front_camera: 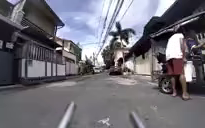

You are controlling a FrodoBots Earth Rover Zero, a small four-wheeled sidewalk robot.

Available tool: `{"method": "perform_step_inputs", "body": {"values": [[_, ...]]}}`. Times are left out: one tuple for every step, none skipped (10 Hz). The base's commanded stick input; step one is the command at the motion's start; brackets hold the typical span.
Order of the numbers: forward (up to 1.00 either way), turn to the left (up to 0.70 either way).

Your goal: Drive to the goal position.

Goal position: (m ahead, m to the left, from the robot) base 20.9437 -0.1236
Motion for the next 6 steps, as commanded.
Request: {"method": "perform_step_inputs", "body": {"values": [[1.00, 0.00], [1.00, 0.00], [1.00, 0.00], [1.00, 0.00], [1.00, 0.00], [1.00, 0.00]]}}
